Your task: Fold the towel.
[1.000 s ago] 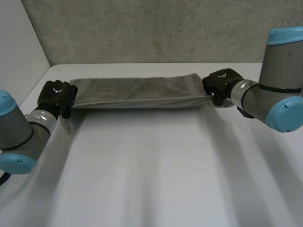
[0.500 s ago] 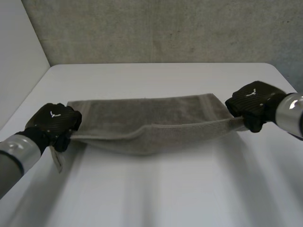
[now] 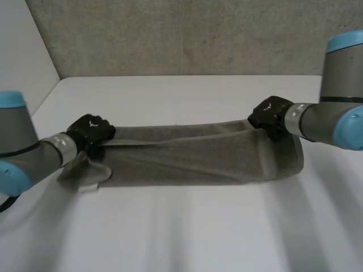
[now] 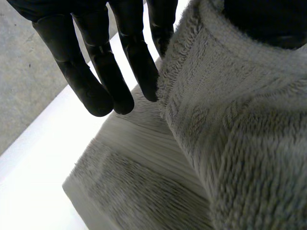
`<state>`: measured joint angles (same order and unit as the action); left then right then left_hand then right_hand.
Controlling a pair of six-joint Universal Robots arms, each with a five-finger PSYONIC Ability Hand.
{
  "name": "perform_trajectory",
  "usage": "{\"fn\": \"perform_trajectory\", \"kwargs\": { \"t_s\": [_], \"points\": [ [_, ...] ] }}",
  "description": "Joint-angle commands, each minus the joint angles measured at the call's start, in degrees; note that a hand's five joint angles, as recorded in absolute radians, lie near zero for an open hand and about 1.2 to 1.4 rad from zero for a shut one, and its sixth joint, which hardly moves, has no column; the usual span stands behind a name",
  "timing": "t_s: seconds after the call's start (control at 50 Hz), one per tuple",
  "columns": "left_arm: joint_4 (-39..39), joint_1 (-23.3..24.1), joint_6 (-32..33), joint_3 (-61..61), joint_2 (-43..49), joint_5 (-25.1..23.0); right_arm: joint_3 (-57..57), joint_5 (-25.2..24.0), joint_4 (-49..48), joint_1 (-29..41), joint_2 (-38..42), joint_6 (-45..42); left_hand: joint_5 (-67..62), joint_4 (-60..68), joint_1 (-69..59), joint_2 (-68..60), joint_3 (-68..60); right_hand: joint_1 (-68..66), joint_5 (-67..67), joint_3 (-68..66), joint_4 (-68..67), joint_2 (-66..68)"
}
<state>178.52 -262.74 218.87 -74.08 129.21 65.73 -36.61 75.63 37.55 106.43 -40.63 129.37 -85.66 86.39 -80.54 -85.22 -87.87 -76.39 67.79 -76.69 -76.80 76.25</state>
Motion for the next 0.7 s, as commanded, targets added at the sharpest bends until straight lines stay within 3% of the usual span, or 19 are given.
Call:
{"fn": "perform_trajectory", "kwargs": {
  "t_s": [0.02,0.22,0.36,0.38,0.4,0.42,0.44,0.56,0.7],
  "points": [
    [0.2,2.1,-0.3,18.2,11.2,1.2,15.1,0.9,-1.7,1.8,9.9,6.7,15.7,-6.4,0.5,5.2,7.9,-3.6,2.2,-3.3,-3.2,3.7],
    [1.0,2.2,-0.1,31.4,19.7,1.2,23.2,4.3,-7.7,2.0,18.3,7.9,15.7,-6.4,0.5,5.2,7.9,-3.6,2.2,-3.3,-3.2,3.7],
    [1.1,2.3,0.0,33.0,21.4,1.2,23.3,4.7,-11.2,2.0,20.0,8.1,15.7,-6.4,0.5,5.2,7.9,-3.6,2.2,-3.3,-3.2,3.7],
    [1.0,2.3,0.1,32.6,21.4,1.2,23.3,4.8,-11.8,2.1,20.2,8.2,35.1,-25.9,20.0,24.7,27.3,3.0,-4.4,3.3,3.4,-2.9],
    [1.0,2.3,-0.1,32.3,21.3,1.3,23.3,4.8,-12.1,2.3,20.4,8.1,63.3,-54.0,48.2,52.9,55.5,31.0,-32.4,31.3,31.4,-30.9],
    [1.0,2.3,-0.1,32.3,21.3,1.3,23.3,4.8,-12.1,2.3,20.4,8.1,63.6,-54.3,48.5,53.1,55.8,31.3,-32.7,31.6,31.7,-31.2],
    [1.0,2.3,-0.1,32.2,21.2,1.5,23.3,5.0,-12.8,2.7,20.3,8.2,82.6,-73.3,67.4,72.1,74.8,62.3,-63.7,62.6,62.7,-62.2],
    [0.7,2.1,-0.8,32.2,18.9,2.4,25.3,5.7,-15.8,3.4,17.5,10.3,84.6,-75.3,69.5,74.2,76.8,66.4,-67.8,66.7,66.8,-66.3],
    [0.7,2.0,-3.2,27.6,9.8,1.5,26.2,5.8,-15.3,3.4,8.4,22.6,84.9,-75.7,69.8,74.5,77.1,66.4,-67.8,66.7,66.8,-66.3]
  ]
}}
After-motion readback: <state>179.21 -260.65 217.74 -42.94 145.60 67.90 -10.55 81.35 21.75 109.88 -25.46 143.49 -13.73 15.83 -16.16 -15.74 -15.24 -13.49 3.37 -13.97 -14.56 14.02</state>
